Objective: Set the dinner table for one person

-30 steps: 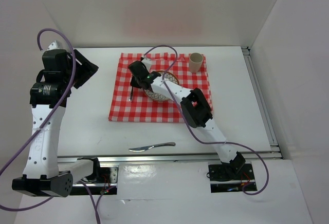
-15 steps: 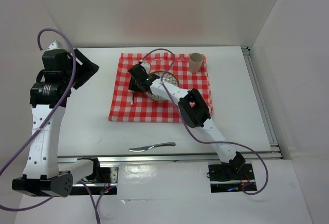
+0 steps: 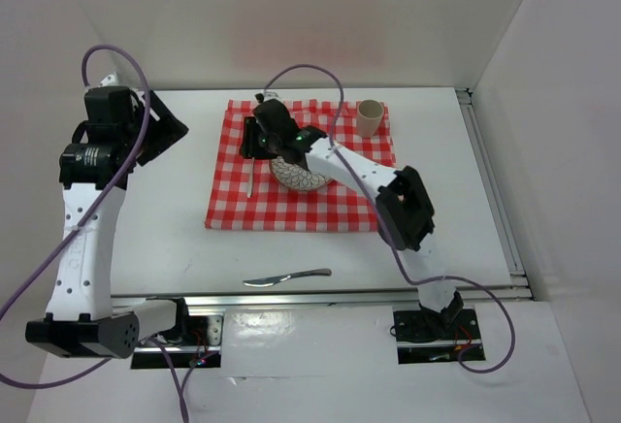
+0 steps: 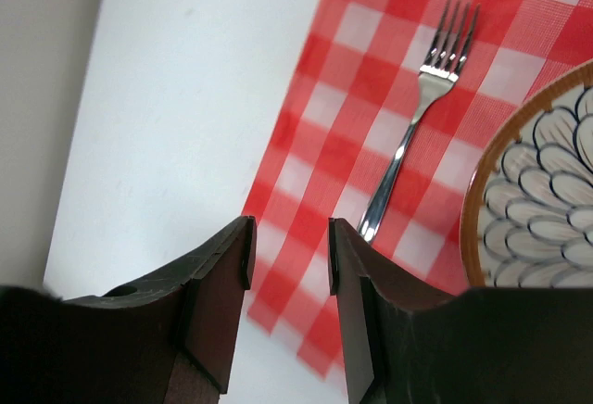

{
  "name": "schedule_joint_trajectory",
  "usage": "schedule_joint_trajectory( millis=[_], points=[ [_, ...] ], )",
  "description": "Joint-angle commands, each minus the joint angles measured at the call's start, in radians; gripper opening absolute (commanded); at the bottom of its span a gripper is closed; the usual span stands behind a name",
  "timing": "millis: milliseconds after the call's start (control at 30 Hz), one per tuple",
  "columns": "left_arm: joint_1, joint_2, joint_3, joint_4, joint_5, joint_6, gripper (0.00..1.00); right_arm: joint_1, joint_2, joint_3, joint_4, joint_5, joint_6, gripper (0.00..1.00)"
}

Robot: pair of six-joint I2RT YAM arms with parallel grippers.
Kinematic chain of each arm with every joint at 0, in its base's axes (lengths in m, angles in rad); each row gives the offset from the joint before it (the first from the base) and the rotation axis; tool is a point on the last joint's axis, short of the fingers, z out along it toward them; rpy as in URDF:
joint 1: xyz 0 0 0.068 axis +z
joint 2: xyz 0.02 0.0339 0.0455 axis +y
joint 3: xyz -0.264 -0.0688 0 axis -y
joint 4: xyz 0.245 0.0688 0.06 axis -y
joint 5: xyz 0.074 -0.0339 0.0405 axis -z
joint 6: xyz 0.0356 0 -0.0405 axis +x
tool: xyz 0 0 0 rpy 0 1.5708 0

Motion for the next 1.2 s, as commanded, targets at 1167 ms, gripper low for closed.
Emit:
schedule_joint_trajectory(
  millis=[1167],
  points=[
    [0.019, -0.027, -0.069, 0.066, 0.075, 0.047, 0.74, 0.345, -0.588, -1.091, 0.157, -0.053, -0.805, 0.64]
  ],
)
